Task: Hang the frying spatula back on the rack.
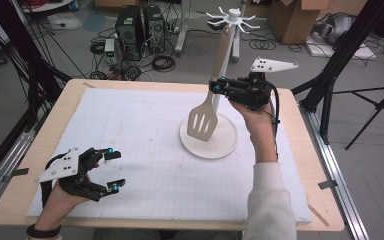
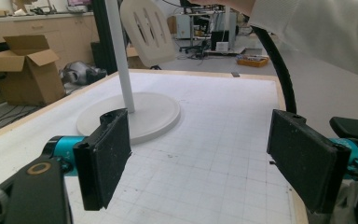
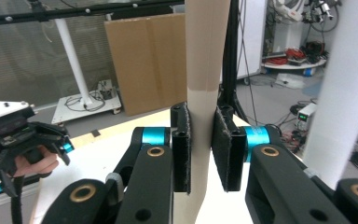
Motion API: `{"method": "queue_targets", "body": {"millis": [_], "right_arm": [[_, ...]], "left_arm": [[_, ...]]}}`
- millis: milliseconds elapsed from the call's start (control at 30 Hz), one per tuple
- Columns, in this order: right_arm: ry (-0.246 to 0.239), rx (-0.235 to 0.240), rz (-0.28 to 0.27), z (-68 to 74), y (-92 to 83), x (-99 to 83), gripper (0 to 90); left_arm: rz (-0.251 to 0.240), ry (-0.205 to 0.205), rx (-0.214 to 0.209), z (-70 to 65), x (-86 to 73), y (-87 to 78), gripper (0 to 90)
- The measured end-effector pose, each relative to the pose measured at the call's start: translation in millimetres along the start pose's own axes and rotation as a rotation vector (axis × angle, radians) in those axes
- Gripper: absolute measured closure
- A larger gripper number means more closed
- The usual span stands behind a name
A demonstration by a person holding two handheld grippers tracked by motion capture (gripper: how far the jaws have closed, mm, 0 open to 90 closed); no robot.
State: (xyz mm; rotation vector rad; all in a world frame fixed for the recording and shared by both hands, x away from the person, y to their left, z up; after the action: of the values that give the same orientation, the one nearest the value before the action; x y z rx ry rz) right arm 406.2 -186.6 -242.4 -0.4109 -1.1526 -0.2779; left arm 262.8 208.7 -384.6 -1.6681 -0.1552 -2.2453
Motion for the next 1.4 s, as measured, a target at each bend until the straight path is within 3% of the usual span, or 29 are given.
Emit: {"method": "queue_targets", "body": {"millis": [267,533,867,1067,1400], "right_arm": [[0.017,-0.015,0.001,-9.5,2.5,-1.1,78.4],[-0.010,-0.059,0.003,-9.1,3.6,-1.8,76.8],[-0.055,-0.146,-0.005,-4.5,-13.7,-10.1,50.1],[-0.083,-0.175,-0.029,-2.5,-33.4,-31.1,39.0],[-0.119,-0.080,-0.001,18.5,-52.4,-100.0,28.2]], "left_arm": [[0.001,-0.004,-0.002,0.3,-1.8,0.8,21.9],[0.001,-0.005,-0.001,-0.1,-1.6,0.4,21.9],[0.001,-0.010,0.013,2.3,-2.1,-2.3,21.9],[-0.003,-0.013,0.025,3.0,-1.9,-5.3,21.9],[0.004,-0.021,0.041,6.3,-9.0,-7.8,21.8]]}}
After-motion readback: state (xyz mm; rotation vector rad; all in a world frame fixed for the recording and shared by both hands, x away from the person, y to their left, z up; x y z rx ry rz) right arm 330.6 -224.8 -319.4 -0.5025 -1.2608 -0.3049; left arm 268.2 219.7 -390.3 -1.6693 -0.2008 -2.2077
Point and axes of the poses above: each handheld gripper's, and its own axes: y roughly forward along the jaws, x roughly out of its top, z roughly to its left, the point moved 3 cm from there along y, roughly forward along the jaws, and after that the axes turned 14 degrees about y, right-handed, at the moved point
